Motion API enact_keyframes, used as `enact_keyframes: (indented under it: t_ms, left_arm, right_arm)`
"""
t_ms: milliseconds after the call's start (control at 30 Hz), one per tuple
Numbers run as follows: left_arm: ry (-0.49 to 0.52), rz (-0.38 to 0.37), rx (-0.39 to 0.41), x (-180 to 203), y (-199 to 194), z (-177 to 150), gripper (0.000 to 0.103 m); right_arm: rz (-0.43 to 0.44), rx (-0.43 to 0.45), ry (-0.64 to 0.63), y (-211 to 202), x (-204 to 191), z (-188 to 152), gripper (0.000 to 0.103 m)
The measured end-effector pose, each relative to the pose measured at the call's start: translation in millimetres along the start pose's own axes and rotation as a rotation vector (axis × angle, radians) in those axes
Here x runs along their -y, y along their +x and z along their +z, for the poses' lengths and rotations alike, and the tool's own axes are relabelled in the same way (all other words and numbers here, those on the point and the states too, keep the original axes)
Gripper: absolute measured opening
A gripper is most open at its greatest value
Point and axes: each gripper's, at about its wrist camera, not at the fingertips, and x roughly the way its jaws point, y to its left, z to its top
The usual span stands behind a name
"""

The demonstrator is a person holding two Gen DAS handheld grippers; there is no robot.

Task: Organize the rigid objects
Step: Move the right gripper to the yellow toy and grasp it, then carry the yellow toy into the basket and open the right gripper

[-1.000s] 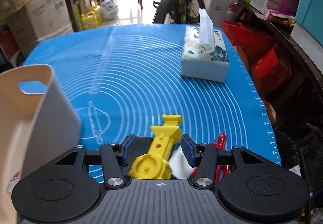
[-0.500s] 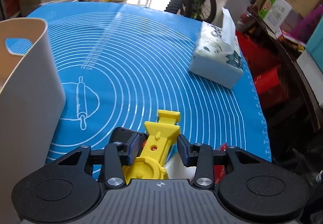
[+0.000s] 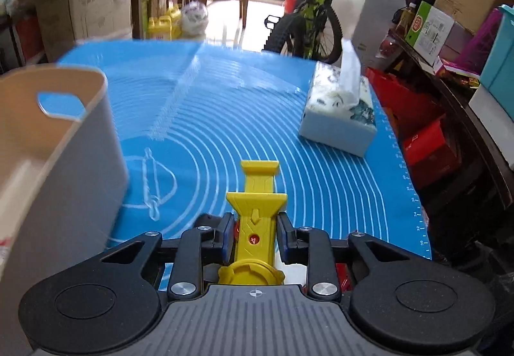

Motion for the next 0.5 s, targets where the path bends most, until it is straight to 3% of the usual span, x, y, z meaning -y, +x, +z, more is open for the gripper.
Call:
enact_keyframes:
  t_ms: [500]
  left_arm:
    - [-0.001, 0.000, -0.001, 1.0, -0.2, 0.8, 0.006]
  right_arm:
    - [0.081, 0.206, 0.021, -71.6, -10.6, 17.5, 0.035]
